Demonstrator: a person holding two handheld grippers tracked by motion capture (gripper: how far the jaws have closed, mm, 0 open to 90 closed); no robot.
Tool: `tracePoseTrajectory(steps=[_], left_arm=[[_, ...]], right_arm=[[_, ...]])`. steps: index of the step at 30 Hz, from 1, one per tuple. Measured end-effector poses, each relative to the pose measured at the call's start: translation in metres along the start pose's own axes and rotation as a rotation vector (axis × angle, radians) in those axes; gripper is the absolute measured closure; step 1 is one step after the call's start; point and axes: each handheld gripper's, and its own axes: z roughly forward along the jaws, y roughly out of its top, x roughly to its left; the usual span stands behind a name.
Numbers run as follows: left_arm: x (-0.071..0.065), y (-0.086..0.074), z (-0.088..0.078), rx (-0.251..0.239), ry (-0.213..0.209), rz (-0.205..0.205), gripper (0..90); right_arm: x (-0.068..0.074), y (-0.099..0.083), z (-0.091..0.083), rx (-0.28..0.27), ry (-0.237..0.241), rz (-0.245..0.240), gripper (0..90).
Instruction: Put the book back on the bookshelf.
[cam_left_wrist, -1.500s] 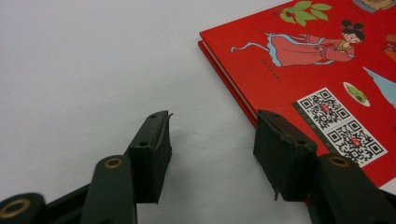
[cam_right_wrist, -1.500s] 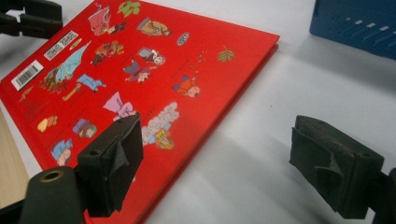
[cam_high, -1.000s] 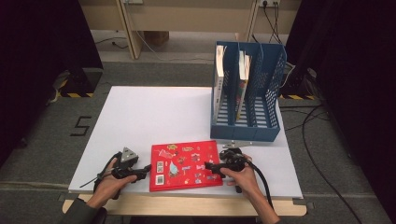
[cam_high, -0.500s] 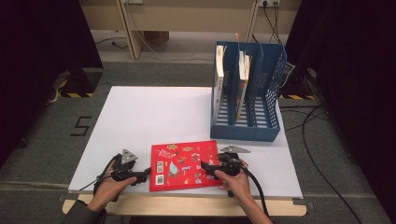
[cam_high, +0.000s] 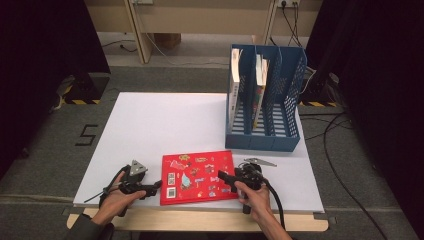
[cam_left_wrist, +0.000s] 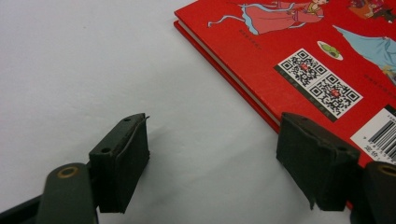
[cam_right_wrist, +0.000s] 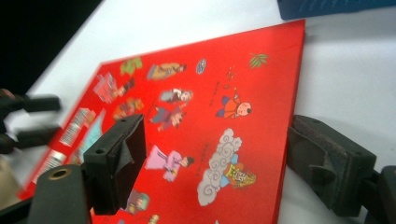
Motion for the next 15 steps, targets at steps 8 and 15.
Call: tracePoseTrajectory(steps=[8, 15], left_arm=[[-0.002, -0.001, -0.001, -0.006, 0.001, 0.007, 26.9], [-0.010, -0.002, -0.003, -0.018, 0.017, 0.008, 37.9]], right_arm=[[0.016, 0.020, -0.026, -0.124, 0.075, 0.027, 30.9], [0.055, 0.060, -0.041, -0.137, 0.125, -0.066, 31.8]])
